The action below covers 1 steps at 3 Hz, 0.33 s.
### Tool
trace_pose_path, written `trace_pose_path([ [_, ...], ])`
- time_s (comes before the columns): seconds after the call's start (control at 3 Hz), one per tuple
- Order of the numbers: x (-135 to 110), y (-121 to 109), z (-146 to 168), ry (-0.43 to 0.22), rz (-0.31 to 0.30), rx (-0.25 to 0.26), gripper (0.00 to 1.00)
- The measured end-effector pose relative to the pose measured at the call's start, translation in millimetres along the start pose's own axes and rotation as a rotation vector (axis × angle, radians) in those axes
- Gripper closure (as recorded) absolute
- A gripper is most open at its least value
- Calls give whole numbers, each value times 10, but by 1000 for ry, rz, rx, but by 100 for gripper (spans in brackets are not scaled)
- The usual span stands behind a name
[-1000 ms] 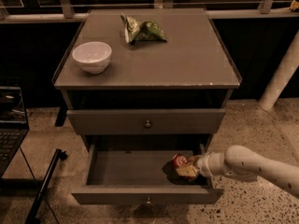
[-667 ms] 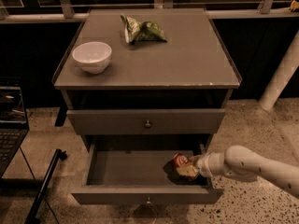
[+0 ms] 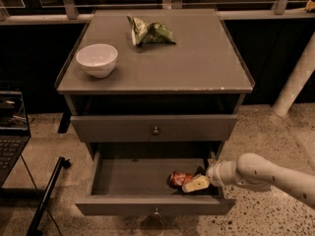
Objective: Place coke can into middle drawer
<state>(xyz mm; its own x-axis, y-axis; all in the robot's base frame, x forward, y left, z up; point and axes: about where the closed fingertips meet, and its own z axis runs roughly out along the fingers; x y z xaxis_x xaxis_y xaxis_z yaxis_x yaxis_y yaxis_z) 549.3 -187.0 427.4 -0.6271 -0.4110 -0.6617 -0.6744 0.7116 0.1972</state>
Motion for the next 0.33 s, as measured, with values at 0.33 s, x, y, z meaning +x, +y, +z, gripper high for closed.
trace_pose_path([
  [0.33, 0, 0, 0, 0, 0, 0, 0],
])
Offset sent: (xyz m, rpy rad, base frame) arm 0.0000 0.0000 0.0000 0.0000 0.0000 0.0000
